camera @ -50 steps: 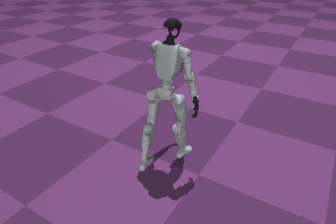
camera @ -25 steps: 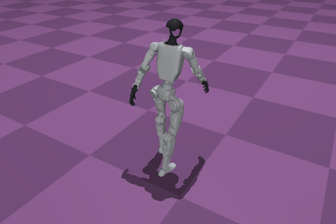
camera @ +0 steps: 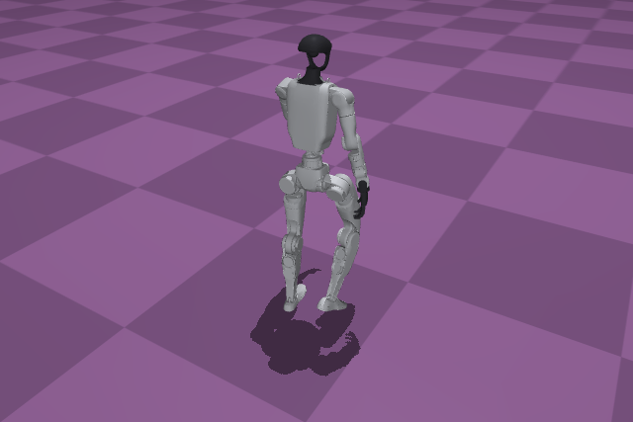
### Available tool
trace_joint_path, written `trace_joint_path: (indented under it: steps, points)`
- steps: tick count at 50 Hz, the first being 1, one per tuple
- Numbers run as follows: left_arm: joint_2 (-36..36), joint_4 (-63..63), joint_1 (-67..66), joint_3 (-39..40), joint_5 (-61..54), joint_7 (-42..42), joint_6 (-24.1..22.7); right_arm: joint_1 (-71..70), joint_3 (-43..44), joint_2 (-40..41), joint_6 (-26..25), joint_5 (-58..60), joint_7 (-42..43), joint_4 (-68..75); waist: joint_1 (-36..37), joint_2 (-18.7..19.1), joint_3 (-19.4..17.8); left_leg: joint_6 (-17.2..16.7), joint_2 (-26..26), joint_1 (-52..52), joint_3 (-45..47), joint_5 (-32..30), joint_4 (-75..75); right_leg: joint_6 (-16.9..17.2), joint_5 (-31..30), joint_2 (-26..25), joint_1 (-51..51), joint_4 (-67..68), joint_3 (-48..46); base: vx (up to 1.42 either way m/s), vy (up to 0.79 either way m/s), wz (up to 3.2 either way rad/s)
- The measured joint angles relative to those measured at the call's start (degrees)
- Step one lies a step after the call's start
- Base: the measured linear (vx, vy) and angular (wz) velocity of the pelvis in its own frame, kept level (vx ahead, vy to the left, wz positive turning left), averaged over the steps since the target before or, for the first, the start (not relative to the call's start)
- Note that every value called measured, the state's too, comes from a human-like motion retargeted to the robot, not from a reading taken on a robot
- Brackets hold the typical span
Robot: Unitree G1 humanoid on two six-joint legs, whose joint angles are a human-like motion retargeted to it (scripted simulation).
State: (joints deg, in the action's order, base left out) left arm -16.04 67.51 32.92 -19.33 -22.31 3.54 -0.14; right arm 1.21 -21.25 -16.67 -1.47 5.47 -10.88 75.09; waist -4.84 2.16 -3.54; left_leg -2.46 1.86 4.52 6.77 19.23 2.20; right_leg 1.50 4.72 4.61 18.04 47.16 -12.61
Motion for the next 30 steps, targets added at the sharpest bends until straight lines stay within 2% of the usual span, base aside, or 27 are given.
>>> trace_joint_path:
  steps: [2,5,8,10,12,15,18,20,23,25,27,30]
  points:
    - [-0.5,-2.8,3.4,-0.7,-1.3,0.8,-1.0,1.1,-0.1,-0.3,0.1,-0.3,-0.4,0.2,-2.5,-0.3,-0.6,0.0,-0.8,1.4,-1.9,0.6,0.3,0.9,-0.4,0.1,-0.5,-11.1,-1.2,0.51,-0.03,0.93]
    - [-1.3,-7.8,6.8,-1.2,-3.9,1.9,-3.0,1.5,-0.2,-0.8,0.3,-0.4,0.0,0.8,-5.9,-2.5,-1.7,0.2,-3.8,4.4,-4.6,1.6,0.6,3.6,-4.9,1.5,-3.8,-32.7,-1.9,0.54,-0.08,0.86]
    - [-1.7,-11.8,9.7,-0.7,-6.5,-0.7,-2.4,-1.1,-1.2,-0.7,-4.5,1.6,2.0,2.0,-7.3,-4.9,-3.5,0.0,-6.7,8.5,-5.7,3.2,-0.1,9.6,-9.1,3.0,-5.9,-49.3,-4.1,0.59,-0.12,0.36]
    - [-2.2,-14.3,9.5,-0.8,-6.7,-0.5,-2.8,-2.5,-0.5,-0.2,-5.3,3.3,1.8,2.6,-7.1,-5.6,-4.2,-0.6,-7.1,11.2,-5.8,4.0,-0.4,13.5,-8.5,2.7,-5.4,-52.2,-5.0,0.61,-0.17,-0.12]
    - [-2.5,-16.0,7.7,-1.0,-6.4,0.4,-2.9,-3.9,0.2,0.0,-5.5,4.1,1.8,2.9,-5.9,-5.6,-3.9,-1.2,-6.5,12.7,-5.3,3.9,-0.1,13.5,-9.9,0.9,-4.9,-52.2,-3.5,0.62,-0.23,-0.37]
    - [-2.3,-16.7,3.1,-1.8,-5.3,2.2,-2.3,-6.2,0.7,-0.3,-5.6,3.6,2.9,2.8,-4.4,-5.9,-2.9,-0.7,-7.6,14.2,-5.9,1.7,1.9,13.5,-12.5,1.3,-7.1,-52.2,-1.8,0.67,-0.12,-0.28]
    - [-2.1,-14.5,-3.6,-3.2,-2.7,4.1,-0.8,-8.5,0.7,-0.4,-5.7,2.0,4.8,2.0,-2.0,-7.2,-2.6,-0.5,-8.6,14.1,-5.4,-3.5,8.9,13.5,-8.6,1.9,-11.6,-52.2,-0.7,0.71,-0.22,-0.43]
    - [-1.7,-11.7,-9.0,-4.0,0.1,5.1,0.8,-10.1,0.5,-0.5,-5.8,0.5,5.6,1.3,-0.4,-8.9,-2.3,0.7,-10.1,10.9,-4.5,-7.8,18.5,13.5,-5.5,3.7,-14.5,-51.6,0.7,0.70,-0.19,-0.35]
    - [-0.6,-5.7,-17.5,-3.6,5.3,5.6,3.1,-13.1,-0.4,-0.9,-4.9,-2.6,6.7,0.2,0.9,-10.3,0.1,3.6,-11.1,-2.7,-2.3,-11.8,40.8,11.4,-2.5,6.3,-15.3,-49.7,1.9,0.63,-0.13,-0.10]
    - [-0.1,-1.6,-23.5,-2.2,8.3,5.7,4.2,-15.2,0.6,-1.2,-2.7,-2.4,6.6,-0.6,2.6,-10.1,0.7,5.2,-9.8,-10.2,-0.4,-11.4,52.2,8.5,-1.1,5.9,-16.2,-48.5,3.3,0.59,-0.14,-0.40]
    - [0.3,3.0,-27.9,-0.1,8.9,4.3,5.2,-18.5,0.4,-1.3,-2.5,-2.7,8.2,-1.2,5.1,-10.3,0.5,7.6,-8.4,-16.2,2.1,-8.3,58.7,7.2,-0.3,5.5,-17.0,-48.0,4.9,0.56,-0.12,-0.72]
    - [0.2,8.9,-34.1,3.4,8.3,2.6,5.9,-23.6,-0.2,-1.3,-2.4,-3.2,10.1,-2.4,9.2,-11.4,-0.2,10.8,-7.0,-22.3,5.9,-2.9,59.7,6.2,0.8,5.5,-18.1,-47.0,7.9,0.53,-0.08,-0.94]
